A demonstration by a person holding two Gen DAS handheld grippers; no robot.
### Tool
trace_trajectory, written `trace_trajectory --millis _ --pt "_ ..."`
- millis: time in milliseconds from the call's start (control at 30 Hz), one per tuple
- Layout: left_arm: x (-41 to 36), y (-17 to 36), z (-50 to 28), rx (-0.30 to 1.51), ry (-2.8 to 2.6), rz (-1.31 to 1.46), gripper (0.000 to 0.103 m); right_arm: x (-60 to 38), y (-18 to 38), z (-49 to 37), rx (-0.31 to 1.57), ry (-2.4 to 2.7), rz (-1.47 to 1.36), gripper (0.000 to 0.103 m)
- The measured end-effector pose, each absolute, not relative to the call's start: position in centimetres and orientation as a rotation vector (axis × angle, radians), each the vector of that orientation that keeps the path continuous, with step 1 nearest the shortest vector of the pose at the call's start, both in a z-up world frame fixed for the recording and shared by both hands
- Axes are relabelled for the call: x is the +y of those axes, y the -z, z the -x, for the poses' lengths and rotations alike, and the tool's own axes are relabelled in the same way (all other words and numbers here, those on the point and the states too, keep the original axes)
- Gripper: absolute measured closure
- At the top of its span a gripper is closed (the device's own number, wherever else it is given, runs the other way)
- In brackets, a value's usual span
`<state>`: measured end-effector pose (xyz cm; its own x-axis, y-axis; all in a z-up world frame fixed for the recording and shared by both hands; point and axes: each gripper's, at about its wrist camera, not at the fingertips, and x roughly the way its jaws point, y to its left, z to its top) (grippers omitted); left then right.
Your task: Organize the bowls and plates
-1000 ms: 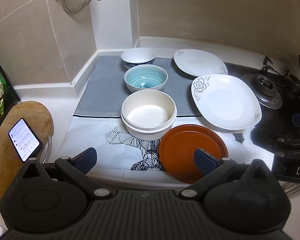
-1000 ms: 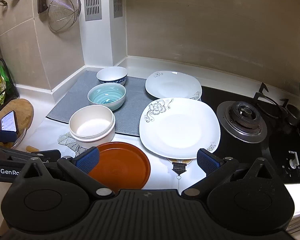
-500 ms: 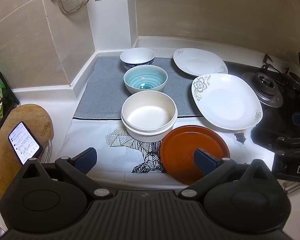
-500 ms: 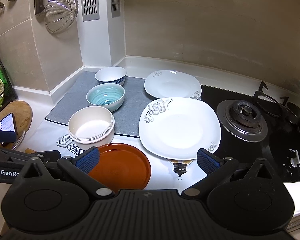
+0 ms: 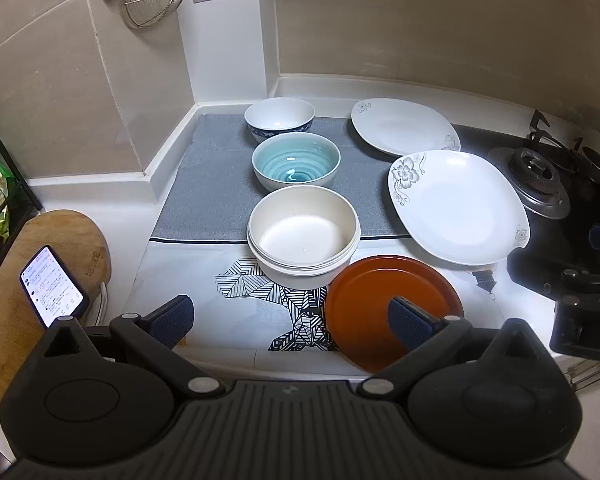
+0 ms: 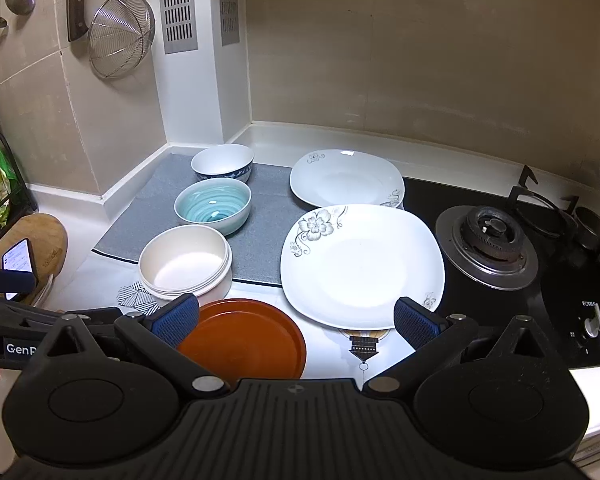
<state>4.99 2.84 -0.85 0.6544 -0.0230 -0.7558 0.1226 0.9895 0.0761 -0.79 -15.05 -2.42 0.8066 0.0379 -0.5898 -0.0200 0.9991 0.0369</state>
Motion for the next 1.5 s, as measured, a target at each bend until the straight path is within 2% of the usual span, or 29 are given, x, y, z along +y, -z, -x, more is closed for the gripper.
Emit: trace_trajectory --millis 700,1067,1500 --pt "2.8 1.4 -6.3 0.884 0.093 -0.121 0.000 -15.3 2.9 -0.1 0.653 -0.021 -0.042 0.000" --pt "6.2 3.1 -8.7 0.947 0.055 -0.039 0.000 -14.9 3.4 -2.1 0.666 -0.075 -0.083 0.000" --pt "8.6 5.5 -12.2 1.033 0.165 -0.002 0.000 -14.5 5.1 -5.2 0.783 -0.038 -0.200 0.000"
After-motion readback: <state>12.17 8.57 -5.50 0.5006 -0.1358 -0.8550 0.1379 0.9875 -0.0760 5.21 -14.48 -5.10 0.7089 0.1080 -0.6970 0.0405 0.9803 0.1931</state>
